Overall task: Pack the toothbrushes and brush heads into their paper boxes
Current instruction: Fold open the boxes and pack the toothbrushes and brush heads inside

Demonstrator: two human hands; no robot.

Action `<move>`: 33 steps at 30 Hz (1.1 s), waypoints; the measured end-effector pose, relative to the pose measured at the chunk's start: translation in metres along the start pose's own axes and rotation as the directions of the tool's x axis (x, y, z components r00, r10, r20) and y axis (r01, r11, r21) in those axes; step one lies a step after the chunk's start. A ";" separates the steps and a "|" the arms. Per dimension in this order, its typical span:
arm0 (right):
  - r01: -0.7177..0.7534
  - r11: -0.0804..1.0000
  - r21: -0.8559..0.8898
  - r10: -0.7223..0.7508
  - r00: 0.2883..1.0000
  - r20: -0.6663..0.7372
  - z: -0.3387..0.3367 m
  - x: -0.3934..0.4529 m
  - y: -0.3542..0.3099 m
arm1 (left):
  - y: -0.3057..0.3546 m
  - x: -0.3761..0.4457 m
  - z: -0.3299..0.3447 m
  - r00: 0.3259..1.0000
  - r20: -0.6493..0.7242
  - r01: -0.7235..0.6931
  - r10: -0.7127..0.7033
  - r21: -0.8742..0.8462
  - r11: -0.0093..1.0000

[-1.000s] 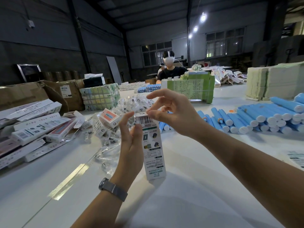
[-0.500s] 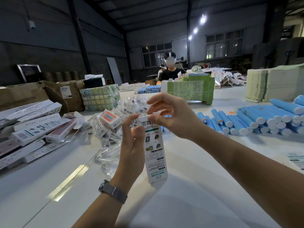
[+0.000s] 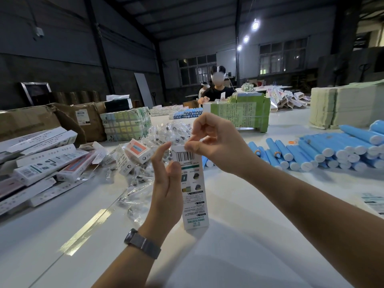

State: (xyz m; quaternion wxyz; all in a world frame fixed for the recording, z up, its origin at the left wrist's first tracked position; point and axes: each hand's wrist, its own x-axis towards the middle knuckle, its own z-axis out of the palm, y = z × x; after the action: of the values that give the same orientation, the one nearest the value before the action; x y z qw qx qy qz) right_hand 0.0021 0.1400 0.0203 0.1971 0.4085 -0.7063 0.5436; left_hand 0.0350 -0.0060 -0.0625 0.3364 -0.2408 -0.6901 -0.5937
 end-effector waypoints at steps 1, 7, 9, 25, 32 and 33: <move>-0.004 1.000 0.005 0.004 1.000 -0.001 -0.001 0.000 0.000 | -0.001 0.000 0.000 1.000 0.003 -0.001 0.001 0.006 1.000; -0.002 1.000 0.002 0.002 1.000 -0.003 -0.001 0.001 -0.003 | -0.002 0.000 -0.002 1.000 0.011 -0.007 0.007 0.037 0.999; 0.001 1.000 -0.005 -0.001 1.000 0.002 -0.002 0.002 -0.004 | -0.001 -0.001 -0.003 1.000 0.017 -0.015 0.014 0.049 0.999; 0.107 0.963 -0.248 -0.090 0.993 0.079 -0.012 0.005 -0.020 | 0.008 -0.001 -0.007 0.997 0.077 0.006 -0.008 0.029 1.000; 0.183 0.890 -0.418 -0.131 0.980 0.150 -0.014 0.006 -0.024 | 0.007 -0.001 -0.008 0.996 0.089 0.010 -0.013 0.040 0.999; 0.191 0.886 -0.422 -0.134 0.978 0.162 -0.015 0.007 -0.025 | 0.007 -0.001 -0.008 0.996 0.090 0.005 -0.008 0.040 0.999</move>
State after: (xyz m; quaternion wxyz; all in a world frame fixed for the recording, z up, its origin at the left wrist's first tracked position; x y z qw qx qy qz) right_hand 0.0150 0.1494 0.0450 0.2823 0.4461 -0.7841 0.3264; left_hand 0.0422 -0.0120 -0.0581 0.3079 -0.2582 -0.7171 -0.5695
